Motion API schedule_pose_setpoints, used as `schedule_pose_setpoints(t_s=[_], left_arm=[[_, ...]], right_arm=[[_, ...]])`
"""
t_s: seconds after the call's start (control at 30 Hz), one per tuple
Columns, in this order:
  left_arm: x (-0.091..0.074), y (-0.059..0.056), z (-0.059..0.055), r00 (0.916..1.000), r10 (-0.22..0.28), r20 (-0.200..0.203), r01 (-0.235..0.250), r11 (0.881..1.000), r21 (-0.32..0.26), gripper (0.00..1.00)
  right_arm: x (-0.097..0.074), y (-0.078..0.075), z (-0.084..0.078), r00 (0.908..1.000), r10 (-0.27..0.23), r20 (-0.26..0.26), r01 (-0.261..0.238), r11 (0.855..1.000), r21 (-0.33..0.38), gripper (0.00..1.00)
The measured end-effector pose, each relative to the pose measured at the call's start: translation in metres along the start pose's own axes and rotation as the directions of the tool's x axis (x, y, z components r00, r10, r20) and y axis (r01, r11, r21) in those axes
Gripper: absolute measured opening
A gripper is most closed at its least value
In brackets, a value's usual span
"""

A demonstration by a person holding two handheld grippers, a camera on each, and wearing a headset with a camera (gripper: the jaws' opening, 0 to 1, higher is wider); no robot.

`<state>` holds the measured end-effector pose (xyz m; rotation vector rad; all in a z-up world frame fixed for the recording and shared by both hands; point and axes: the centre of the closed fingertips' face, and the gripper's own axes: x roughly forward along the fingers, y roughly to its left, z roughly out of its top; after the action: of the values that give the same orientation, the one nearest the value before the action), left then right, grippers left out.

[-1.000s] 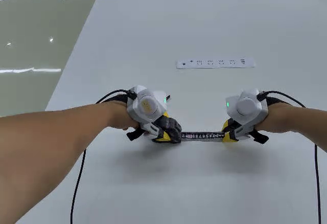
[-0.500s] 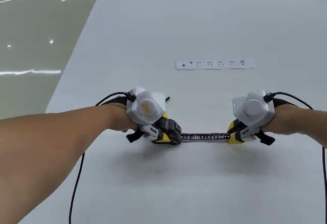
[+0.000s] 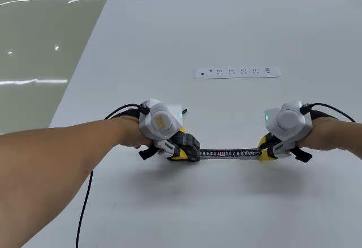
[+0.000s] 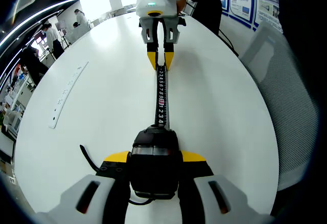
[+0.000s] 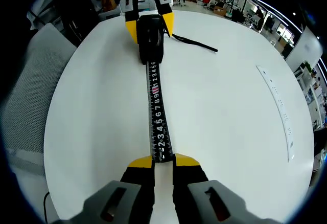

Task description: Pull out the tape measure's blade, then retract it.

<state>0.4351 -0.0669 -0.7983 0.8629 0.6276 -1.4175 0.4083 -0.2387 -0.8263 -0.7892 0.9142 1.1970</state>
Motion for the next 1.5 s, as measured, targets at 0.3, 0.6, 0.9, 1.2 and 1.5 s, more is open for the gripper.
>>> schedule_pose_setpoints(t_s=[0.3,0.6,0.9,1.2,1.5], left_arm=[[0.0,0.0,0.0,1.0,0.001,-0.001,-0.001,1.0,0.001,0.3],[0.0,0.0,0.0,1.0,0.0,-0.001,0.0,1.0,0.0,0.3],[0.0,0.0,0.0,1.0,-0.002,-0.001,0.002,1.0,0.001,0.3],[0.0,0.0,0.0,1.0,0.0,-0.003,0.0,1.0,0.001,0.31],[0.001,0.0,-0.001,1.0,0.0,-0.003,0.0,1.0,0.002,0.31]], right_arm=[[-0.002,0.001,-0.009,1.0,-0.003,-0.008,0.003,1.0,0.008,0.11],[-0.006,0.003,-0.015,0.9999,-0.002,-0.014,0.002,1.0,0.01,0.11],[-0.01,0.001,-0.02,0.9998,-0.005,-0.018,0.006,1.0,0.012,0.11],[-0.012,0.001,-0.028,0.9995,-0.01,-0.029,0.011,1.0,0.022,0.11],[-0.013,0.001,-0.035,0.9992,-0.01,-0.038,0.012,0.999,0.03,0.11]])
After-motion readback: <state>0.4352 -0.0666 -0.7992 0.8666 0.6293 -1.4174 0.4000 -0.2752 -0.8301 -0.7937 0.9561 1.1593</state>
